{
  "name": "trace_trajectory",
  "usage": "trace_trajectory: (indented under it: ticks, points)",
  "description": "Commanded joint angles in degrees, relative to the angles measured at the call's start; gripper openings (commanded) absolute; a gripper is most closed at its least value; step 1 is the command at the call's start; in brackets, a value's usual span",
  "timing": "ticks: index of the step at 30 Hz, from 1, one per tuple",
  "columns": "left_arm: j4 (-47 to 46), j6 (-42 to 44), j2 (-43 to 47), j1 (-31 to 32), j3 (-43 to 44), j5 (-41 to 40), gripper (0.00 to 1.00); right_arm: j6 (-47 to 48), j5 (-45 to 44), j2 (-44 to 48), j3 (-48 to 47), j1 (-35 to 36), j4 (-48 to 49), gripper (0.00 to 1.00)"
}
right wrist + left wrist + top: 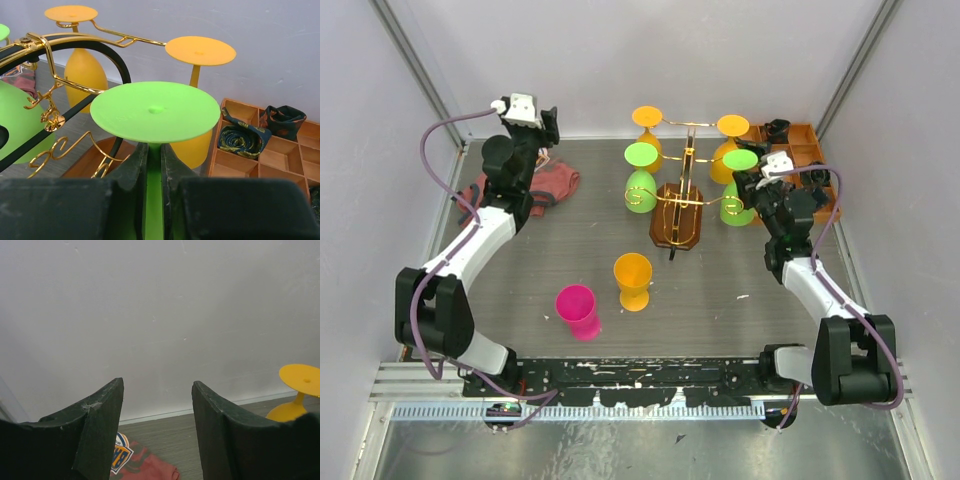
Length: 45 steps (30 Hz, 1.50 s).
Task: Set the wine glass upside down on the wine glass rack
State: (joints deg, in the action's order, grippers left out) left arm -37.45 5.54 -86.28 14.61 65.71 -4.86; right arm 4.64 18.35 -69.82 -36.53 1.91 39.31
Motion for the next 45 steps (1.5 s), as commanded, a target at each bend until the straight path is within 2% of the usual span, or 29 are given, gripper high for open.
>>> trace_trajectory:
  ticks: [1, 6, 8, 12, 17, 21, 26, 30, 33, 35, 37, 41, 45]
  points:
    - [-2.45, -0.75, -1.13, -0.3, 2.52, -0.23, 0.64, 2.12, -0.86, 2.16, -1.1, 1.48, 0.47, 0.01]
    - [-2.28, -1.45, -0.8, -0.32, 2.45, -0.24, 0.67, 2.3, -2.06, 1.72, -1.36, 3.42, -1.05, 0.1]
    - [-1.54, -1.41, -0.2, -0.32, 2.17, -0.35, 0.68, 1.98, -3.78, 2.99, -0.79, 3.45, -1.12, 0.19]
    - [0.9, -0.95, 1.61, -0.29, 1.3, -0.43, 0.7, 3.45, -7.16, 6.88, 1.46, 3.44, -2.32, 0.43]
    - [5.99, -0.79, 4.29, -0.31, 0.61, -0.52, 0.71, 5.62, -11.79, 12.4, 3.88, 2.98, -7.19, 0.59]
    - [11.53, -0.76, 6.06, -0.3, 0.41, -0.59, 0.73, 6.94, -16.96, 16.49, 4.55, 1.74, -12.06, 0.65]
    - [14.13, -1.19, 8.98, -0.29, -2.24, 0.25, 0.75, 8.72, -23.97, 19.48, 1.97, -0.7, -18.64, 0.7]
    - [20.23, -1.84, 11.15, -0.33, -2.87, 5.39, 0.76, 8.87, -25.47, 19.95, -6.11, -1.9, -26.05, 0.72]
    - [25.96, -2.5, 11.92, -0.3, -3.02, 13.54, 0.79, 6.26, -19.44, 14.29, -25.33, -1.12, -43.19, 0.72]
    - [29.07, -2.55, 11.7, -0.33, -2.96, 19.9, 0.8, 3.1, -18.49, 7.91, -39.85, 0.81, -54.92, 0.68]
    - [31.71, -2.51, 11.36, -0.36, -3.0, 24.07, 0.8, 2.54, -19.64, 2.53, -50.0, 5.55, -62.37, 0.66]
    - [34.76, -3.12, 12.48, -0.3, -4.4, 24.42, 0.8, 4.26, -24.25, -1.67, -56.02, 18.68, -64.68, 0.68]
    - [39.57, -1.59, 14.98, -0.32, -5.37, 20.24, 0.82, -3.18, -24.12, -5.59, -59.84, 26.72, -66.78, 0.73]
